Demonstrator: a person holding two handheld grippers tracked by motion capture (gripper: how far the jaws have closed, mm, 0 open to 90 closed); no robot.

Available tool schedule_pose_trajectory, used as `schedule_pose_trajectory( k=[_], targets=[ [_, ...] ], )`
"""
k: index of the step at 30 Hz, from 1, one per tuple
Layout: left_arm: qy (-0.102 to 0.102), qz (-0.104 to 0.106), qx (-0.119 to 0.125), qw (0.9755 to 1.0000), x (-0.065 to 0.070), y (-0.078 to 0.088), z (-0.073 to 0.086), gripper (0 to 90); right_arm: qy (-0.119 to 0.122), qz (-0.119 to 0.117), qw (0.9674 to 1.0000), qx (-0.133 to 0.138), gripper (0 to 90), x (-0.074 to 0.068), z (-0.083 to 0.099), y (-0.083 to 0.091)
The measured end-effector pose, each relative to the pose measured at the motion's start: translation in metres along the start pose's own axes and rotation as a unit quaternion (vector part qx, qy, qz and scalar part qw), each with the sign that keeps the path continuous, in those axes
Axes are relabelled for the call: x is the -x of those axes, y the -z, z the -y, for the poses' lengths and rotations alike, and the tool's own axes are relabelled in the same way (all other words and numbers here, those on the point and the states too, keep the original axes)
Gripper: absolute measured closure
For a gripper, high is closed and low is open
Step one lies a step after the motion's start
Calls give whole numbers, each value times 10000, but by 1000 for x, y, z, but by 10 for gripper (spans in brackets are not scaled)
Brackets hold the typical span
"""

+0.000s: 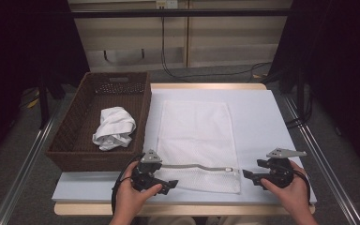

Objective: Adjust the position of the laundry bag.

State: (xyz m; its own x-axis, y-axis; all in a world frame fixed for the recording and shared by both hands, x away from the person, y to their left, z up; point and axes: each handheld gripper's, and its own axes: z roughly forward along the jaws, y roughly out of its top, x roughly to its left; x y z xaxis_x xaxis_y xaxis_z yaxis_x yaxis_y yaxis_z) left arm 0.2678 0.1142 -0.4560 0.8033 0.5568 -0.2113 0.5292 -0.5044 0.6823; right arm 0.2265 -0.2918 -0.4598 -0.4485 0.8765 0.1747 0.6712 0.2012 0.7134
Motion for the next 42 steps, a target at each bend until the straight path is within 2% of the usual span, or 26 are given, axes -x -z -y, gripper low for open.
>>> schedule_pose_trajectory(
  k=[7, 10, 16, 19, 22, 25, 26, 28, 31, 35, 37, 42],
  targets=[
    [123, -111, -51, 9998, -3, -1, 0, 34, 9, 55, 10000, 9, 234, 1, -5, -5],
    [152, -38, 22, 9999, -5, -2, 1, 34, -2, 51, 10000, -10, 241, 1, -6, -7],
    [98, -8, -62, 9999, -7, -3, 2, 21, 1, 76, 10000, 0, 264, -1, -14, -15],
    [115, 62, -60, 9999, -9, -1, 3, 21, 38, 185, 9998, -2, 266, -3, -20, -21],
    [85, 68, -51, 9999, -9, -1, 3, 21, 15, 191, 9998, 74, 288, -4, -30, -28],
    [16, 47, -106, 9999, -9, -1, 3, 21, -33, 234, 9997, 13, 287, -4, -40, -34],
    [23, 82, -54, 9999, -9, -2, 3, 21, -26, 201, 9998, 0, 308, -3, -44, -37],
    [-1, 113, -102, 9999, -9, -1, 3, 21, -118, 103, 9999, -64, 299, -4, -50, -42],
    [13, 121, -114, 9999, -10, -1, 2, 21, -143, 99, 9997, -157, 330, -5, -58, -50],
    [19, 118, -65, 9999, -10, -2, 2, 21, -174, 192, 9994, -225, 337, -3, -67, -61],
    [21, 159, -25, 9999, -10, -2, 1, 21, -232, 204, 9992, -240, 373, -2, -69, -66],
    [-17, 153, -92, 9998, -11, -2, 0, 21, -288, 288, 9987, -299, 381, 3, -77, -77]
  ],
)
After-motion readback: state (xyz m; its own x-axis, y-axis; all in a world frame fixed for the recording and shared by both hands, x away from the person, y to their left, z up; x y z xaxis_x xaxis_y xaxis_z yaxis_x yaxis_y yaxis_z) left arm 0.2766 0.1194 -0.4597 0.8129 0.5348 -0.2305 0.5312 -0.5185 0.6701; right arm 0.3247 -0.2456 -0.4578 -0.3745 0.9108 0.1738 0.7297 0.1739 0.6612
